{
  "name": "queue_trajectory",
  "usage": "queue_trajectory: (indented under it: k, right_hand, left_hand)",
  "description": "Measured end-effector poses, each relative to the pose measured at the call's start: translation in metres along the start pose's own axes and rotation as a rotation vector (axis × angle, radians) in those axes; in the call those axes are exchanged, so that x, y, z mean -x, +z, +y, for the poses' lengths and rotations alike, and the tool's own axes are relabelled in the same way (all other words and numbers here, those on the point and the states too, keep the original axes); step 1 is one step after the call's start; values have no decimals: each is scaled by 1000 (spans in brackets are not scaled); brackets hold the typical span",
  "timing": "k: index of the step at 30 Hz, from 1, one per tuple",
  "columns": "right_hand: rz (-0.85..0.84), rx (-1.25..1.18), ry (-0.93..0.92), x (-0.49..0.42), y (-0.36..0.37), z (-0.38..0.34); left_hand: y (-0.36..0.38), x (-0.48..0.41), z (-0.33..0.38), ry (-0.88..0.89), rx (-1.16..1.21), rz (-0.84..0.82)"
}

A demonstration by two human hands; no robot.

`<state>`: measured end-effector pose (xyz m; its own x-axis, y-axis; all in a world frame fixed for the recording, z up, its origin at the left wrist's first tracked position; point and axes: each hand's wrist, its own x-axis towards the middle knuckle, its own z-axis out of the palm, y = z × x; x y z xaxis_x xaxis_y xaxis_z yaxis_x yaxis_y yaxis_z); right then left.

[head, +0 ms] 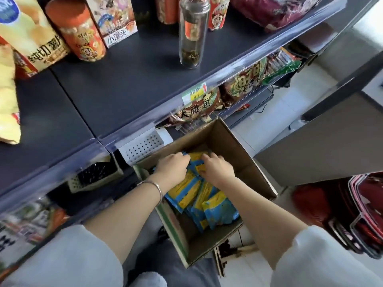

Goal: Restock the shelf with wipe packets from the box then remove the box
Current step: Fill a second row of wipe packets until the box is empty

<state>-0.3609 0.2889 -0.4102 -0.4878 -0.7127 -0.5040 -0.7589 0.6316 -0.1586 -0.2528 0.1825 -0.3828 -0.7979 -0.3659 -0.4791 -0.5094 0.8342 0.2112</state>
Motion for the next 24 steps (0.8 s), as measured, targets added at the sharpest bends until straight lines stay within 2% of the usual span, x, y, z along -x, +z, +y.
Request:
queue_trajectory:
  k: [11, 17, 24]
  right_hand:
    - [-194, -93, 14, -37, 34, 4]
    - [-156, -66, 17, -45, 41, 3]
    - [-140, -37, 20, -44, 41, 4]
  left_hand:
    - [59, -20, -10, -204, 28, -177]
    - [76, -37, -3, -306, 104, -265]
    - [82, -45, 3, -377, 103, -277]
